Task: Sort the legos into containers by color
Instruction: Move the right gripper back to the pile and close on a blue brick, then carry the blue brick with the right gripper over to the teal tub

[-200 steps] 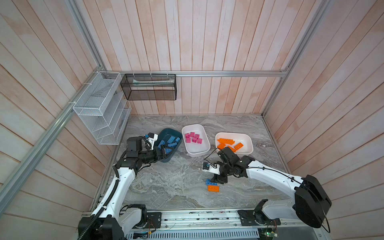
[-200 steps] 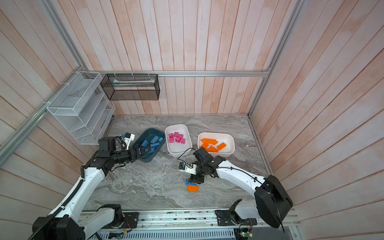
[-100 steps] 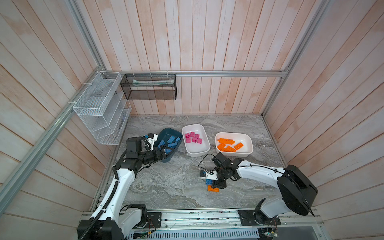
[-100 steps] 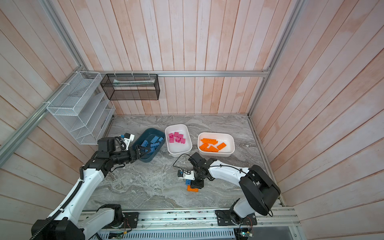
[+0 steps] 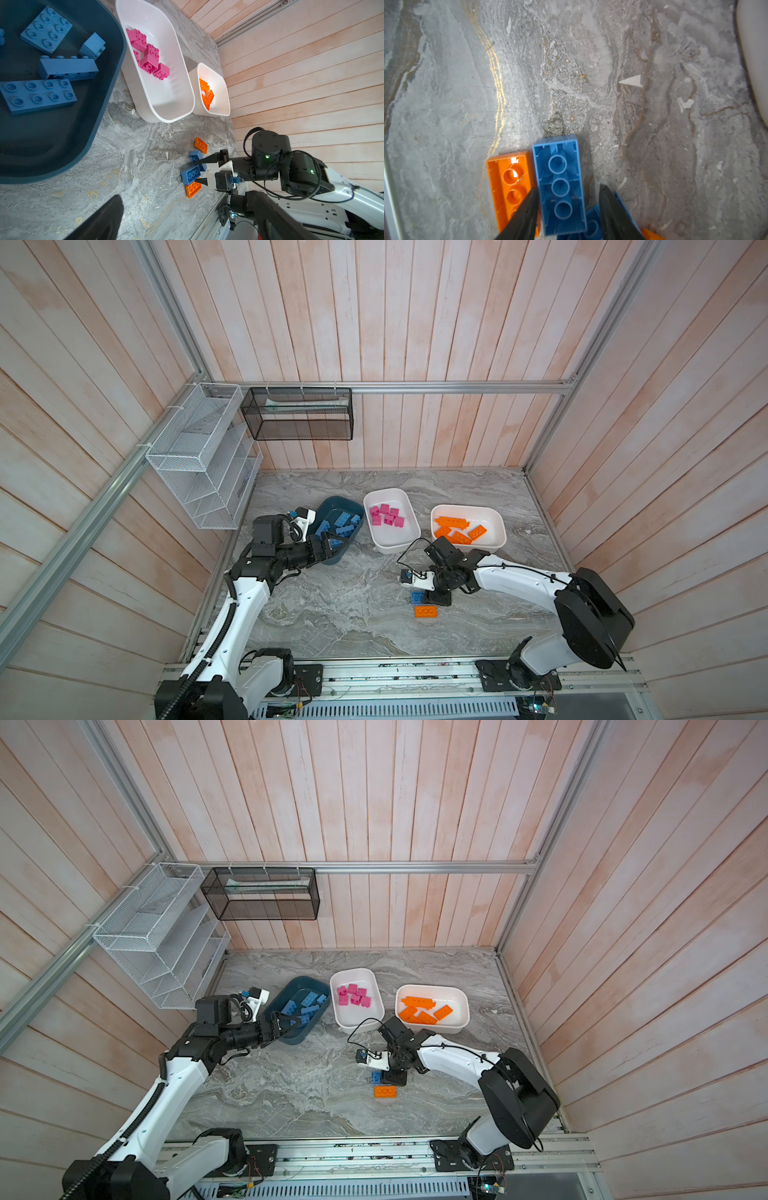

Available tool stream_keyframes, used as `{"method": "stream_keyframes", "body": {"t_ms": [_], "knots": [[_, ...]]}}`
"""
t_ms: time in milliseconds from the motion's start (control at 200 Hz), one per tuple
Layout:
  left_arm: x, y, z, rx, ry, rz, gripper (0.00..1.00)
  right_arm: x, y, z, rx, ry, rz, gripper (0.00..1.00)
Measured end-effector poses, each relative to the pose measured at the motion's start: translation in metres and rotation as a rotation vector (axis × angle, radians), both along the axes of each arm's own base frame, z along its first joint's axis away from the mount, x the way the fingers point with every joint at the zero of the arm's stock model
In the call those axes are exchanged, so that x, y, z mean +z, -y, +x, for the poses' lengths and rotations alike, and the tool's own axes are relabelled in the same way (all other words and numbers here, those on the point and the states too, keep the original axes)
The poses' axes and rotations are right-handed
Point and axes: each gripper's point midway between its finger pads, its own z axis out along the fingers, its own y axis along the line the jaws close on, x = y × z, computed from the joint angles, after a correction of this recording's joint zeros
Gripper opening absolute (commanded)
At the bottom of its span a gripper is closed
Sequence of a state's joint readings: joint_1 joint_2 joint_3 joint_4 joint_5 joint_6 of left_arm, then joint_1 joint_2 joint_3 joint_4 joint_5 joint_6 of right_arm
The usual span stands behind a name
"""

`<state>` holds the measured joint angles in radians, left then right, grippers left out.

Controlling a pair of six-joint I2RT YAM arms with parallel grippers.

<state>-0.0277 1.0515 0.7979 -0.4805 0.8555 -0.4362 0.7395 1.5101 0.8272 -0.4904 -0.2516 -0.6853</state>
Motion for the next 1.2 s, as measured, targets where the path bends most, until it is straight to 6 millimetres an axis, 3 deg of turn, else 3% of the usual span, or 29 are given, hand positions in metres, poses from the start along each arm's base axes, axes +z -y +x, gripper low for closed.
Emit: {"method": "stream_keyframes", "body": {"t_ms": [535, 750, 885, 975, 1200], "knots": [[0.000, 0.000, 0.000, -0.003, 0.004, 0.003, 1.00, -0.015, 0.000, 0.010, 0.007, -0.010, -0.041, 0.38], [0.000, 0.000, 0.000, -0.003, 0.003, 0.003, 1.00, -0.015, -0.008, 0.015, 0.011, -0.019, -0.030, 0.21], [0.000, 0.000, 0.000, -0.003, 0.002, 0.003, 1.00, -0.003, -0.010, 0.025, -0.017, -0.008, 0.005, 0.17], [0.001, 0.000, 0.000, 0.000, 0.000, -0.005, 1.00, 0.012, -0.001, 0.036, -0.069, 0.007, 0.032, 0.18], [0.010, 0.005, 0.004, 0.003, 0.014, -0.062, 1.00, 0.075, 0.050, 0.083, -0.292, 0.151, 0.099, 0.20]]}}
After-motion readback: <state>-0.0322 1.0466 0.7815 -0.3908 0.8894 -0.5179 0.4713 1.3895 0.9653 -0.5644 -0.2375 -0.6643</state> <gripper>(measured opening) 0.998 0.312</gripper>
